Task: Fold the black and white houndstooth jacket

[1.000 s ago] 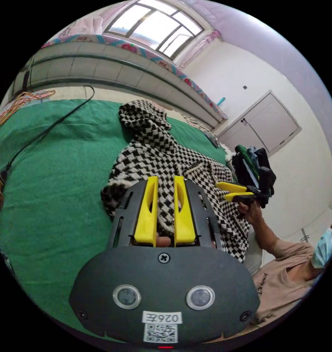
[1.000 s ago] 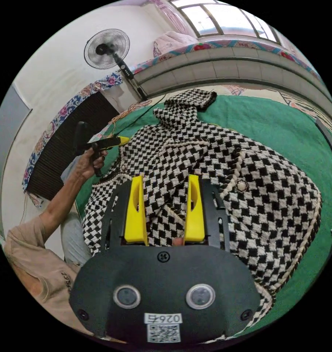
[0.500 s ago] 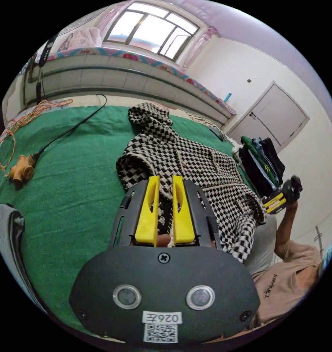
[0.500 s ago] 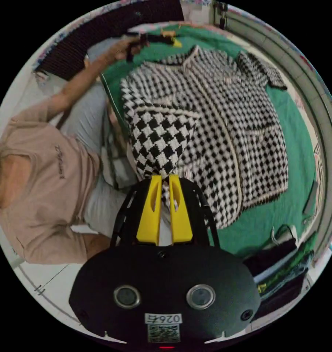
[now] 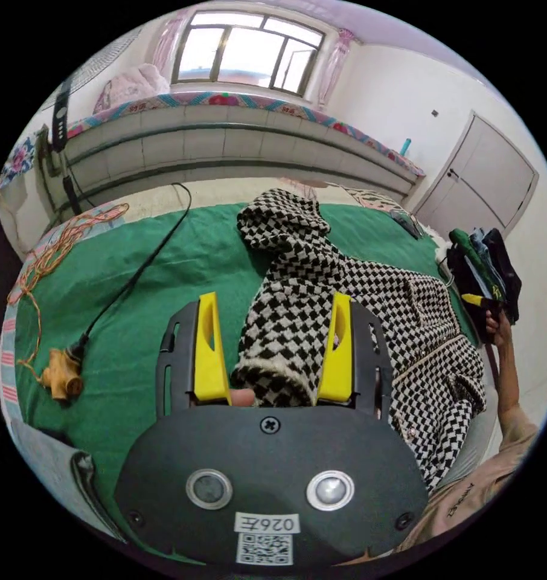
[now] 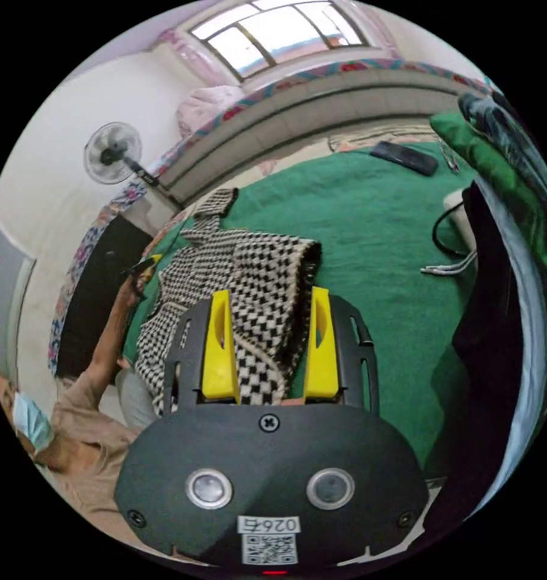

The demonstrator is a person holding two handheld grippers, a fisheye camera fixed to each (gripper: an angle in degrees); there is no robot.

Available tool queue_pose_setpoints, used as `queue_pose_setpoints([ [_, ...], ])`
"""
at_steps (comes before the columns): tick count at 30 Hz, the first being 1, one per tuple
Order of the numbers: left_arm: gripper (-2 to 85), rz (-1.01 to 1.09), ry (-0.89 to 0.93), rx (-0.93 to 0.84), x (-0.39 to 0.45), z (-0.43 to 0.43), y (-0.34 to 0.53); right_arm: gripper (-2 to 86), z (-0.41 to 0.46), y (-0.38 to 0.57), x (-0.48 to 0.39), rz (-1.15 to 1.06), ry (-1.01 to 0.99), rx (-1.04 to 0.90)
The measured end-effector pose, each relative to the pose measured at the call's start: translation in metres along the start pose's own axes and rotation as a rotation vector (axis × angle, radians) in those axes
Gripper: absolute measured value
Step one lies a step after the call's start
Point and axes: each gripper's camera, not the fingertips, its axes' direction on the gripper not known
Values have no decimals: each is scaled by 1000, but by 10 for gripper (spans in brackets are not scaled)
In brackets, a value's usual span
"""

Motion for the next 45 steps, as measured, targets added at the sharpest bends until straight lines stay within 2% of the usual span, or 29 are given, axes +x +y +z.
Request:
queue_pose_setpoints([
  [2, 268, 17, 5, -69, 1, 22, -28, 146, 26, -22, 30, 83, -33, -17],
  [4, 284, -3, 30, -143, 0, 49, -54, 147, 61, -44, 53, 148, -184, -17],
  [6, 271, -30, 55, -339, 7, 95, -79, 102, 68, -50, 50, 152, -114, 50],
  [8, 237, 49, -167, -418, 28, 105, -93, 48, 79, -57, 32, -11, -186, -72],
  [10, 122, 153, -17, -373, 34, 93, -98, 24, 54, -47, -2, -183, -232, -17],
  [11, 69, 98, 111, -298, 25, 74, -96, 19, 40, -42, -14, -231, -210, 26],
  [12, 65, 93, 204, -191, 17, 48, -87, 12, 8, -29, -38, -325, -148, 126],
  [15, 63, 87, 300, 60, -9, -26, -56, 5, -67, 10, -109, -590, 115, 349],
  [16, 63, 98, 321, 105, -13, -40, -51, 5, -86, 20, -135, -686, 208, 406],
  [19, 63, 158, 373, 241, -23, -88, -43, 5, -107, 19, -173, -788, 383, 501],
  [21, 62, 198, 293, 245, -23, -93, -61, 6, -99, -3, -176, -773, 444, 506],
  [23, 56, 142, 196, 222, -30, -71, -87, 10, -71, -46, -163, -708, 489, 470],
  [25, 41, -15, 81, 166, -48, -37, -107, 24, -4, -127, -118, -511, 542, 244],
  [27, 9, -208, -7, -49, -68, 7, -114, 36, 31, -160, -79, -323, 560, 96],
  [29, 9, -115, 21, -59, -61, 15, -102, 37, 31, -156, -61, -285, 441, 147],
  [31, 21, 16, -29, -79, -47, 13, -82, 27, 28, -130, -50, -351, 278, 160],
  [34, 44, 102, -149, -17, -31, -4, -34, 27, 43, -84, -36, -420, 286, 73],
  [36, 38, 167, -105, 133, -26, -22, -5, 28, 53, -60, -24, -427, 278, 50],
  [37, 33, 200, -70, 130, -26, -20, -3, 23, 65, -51, -14, -437, 243, 21],
  [38, 25, 190, -35, 38, -31, -6, -7, 18, 75, -49, -9, -436, 246, -16],
  [39, 18, 155, -19, -19, -39, 5, -13, 7, 102, -52, 3, -426, 275, -155],
  [41, 11, 53, 86, -17, -56, -1, -22, -5, 101, -62, 16, -352, 203, -122],
  [43, 7, -3, 176, 79, -72, -22, -22, -7, 83, -71, 24, -285, 80, -86],
  [45, 9, -121, 154, 311, -97, -59, -10, -7, 64, -69, 20, -282, 107, 4],
])
